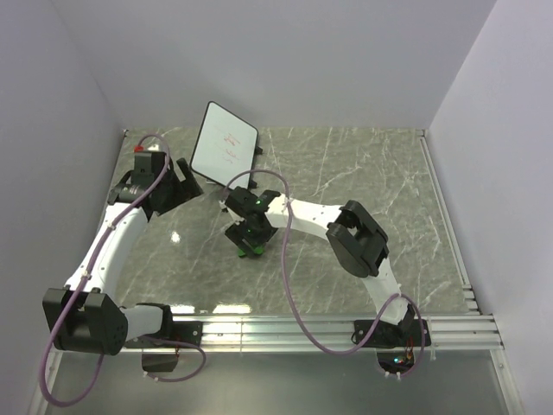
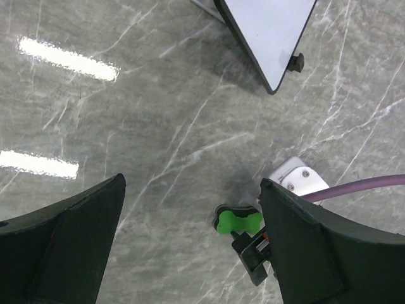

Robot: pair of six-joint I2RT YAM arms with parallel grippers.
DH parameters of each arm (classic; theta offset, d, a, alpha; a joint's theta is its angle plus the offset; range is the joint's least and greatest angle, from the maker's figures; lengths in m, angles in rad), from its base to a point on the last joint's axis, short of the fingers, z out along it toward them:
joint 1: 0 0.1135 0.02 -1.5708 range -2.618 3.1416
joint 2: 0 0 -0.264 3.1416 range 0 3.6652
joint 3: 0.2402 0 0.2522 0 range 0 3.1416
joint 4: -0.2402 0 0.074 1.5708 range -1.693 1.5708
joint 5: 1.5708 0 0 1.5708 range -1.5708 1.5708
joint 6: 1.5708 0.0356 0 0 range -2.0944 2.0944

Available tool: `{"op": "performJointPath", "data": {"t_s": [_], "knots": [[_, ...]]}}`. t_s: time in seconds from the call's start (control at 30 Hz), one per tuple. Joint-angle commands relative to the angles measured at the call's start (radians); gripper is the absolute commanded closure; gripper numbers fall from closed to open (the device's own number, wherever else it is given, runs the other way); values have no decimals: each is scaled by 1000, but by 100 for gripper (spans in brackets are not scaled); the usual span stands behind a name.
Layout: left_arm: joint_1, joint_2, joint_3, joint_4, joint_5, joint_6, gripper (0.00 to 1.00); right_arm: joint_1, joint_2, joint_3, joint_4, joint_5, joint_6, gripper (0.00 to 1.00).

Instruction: Erase the whiteboard

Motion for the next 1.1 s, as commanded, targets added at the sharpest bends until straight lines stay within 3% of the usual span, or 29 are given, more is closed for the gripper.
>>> {"op": "performJointPath", "data": {"t_s": [0.0, 0.2, 0.37, 0.53, 0.67, 0.7, 0.73, 0.9, 1.07], "knots": [[-6, -22, 24, -15, -21, -11, 6, 20, -43, -26, 52, -4, -26, 20], [-21, -24, 27, -46, -21, -17, 7, 50, 1, 14, 58, -4, -35, 23], [-32, -30, 29, -58, -21, -19, 9, 81, 36, 59, 51, 9, -34, 35], [-46, -48, 24, -78, -59, -20, 9, 92, 53, 61, 45, 36, -25, 59], [-51, -67, 11, -87, -64, -20, 9, 103, 43, 23, 51, 48, -20, 87], [-52, -72, 8, -89, -66, -22, 9, 104, 41, 15, 52, 48, -16, 97], [-54, -81, 8, -90, -73, -20, 9, 106, 38, 4, 52, 68, -11, 100], [-52, -85, 24, -100, -99, -11, 8, 90, -28, -120, 81, 82, 47, 100], [-52, -58, 76, -84, -125, 12, 7, 35, -103, -106, 52, 100, 104, 100]]}}
